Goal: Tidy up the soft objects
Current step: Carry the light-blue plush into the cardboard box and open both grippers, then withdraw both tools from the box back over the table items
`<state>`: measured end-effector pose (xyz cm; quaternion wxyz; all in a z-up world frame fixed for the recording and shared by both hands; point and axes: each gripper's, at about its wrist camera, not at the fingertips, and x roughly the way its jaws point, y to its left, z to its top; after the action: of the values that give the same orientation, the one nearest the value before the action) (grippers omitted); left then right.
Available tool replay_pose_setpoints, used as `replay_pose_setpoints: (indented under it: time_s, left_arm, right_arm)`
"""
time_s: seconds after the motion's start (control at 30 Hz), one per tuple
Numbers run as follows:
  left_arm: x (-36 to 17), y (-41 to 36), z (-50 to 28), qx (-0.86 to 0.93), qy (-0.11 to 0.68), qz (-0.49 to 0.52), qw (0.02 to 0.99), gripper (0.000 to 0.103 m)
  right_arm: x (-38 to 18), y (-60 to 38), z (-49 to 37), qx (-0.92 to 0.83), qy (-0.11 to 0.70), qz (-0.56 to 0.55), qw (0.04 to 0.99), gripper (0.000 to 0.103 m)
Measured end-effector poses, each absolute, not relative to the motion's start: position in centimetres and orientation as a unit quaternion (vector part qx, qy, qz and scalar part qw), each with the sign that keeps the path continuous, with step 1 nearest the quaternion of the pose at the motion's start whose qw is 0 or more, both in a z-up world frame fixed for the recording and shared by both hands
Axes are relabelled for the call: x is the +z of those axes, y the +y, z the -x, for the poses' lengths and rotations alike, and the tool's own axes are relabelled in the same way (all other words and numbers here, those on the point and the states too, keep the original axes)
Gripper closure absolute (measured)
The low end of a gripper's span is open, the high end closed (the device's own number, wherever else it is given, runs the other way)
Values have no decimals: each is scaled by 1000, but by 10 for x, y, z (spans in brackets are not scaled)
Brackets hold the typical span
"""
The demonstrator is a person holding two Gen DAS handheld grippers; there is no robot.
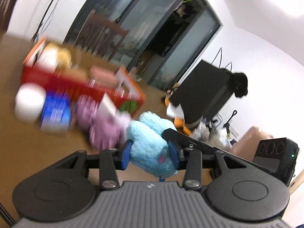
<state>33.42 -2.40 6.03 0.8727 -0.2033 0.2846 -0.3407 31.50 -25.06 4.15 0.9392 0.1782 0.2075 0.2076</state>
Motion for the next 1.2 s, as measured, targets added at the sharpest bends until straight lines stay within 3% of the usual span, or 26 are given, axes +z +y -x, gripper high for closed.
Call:
replay_pose_setpoints:
  time_s: [0.2, 0.37, 0.57, 0.77, 1.1, 1.2]
  left_arm:
    - [90, -52, -464, -349, 296, 196, 867, 61]
    - [73, -78, -561, -319, 346, 189, 862, 61]
    - [47, -94, -613, -292, 385, 209, 850, 57]
    - [42, -98, -611, -280, 377, 152, 870, 51]
    - [81, -69, -566, -253, 317, 96, 909, 45]
    - [95, -59, -540, -246, 301, 79, 918, 35]
  right_arm:
    - [72, -280, -435, 194, 192, -191, 943, 72]
    - [61, -292, -540, 166, 235, -184, 940, 72]
    - [39, -295, -610, 127, 282, -157, 938, 72]
    - [26, -277, -618, 78, 284, -70, 953, 72]
    - [48, -283, -591, 88, 255, -69, 960, 72]
    - [70, -286, -567, 95, 237, -63, 965, 72]
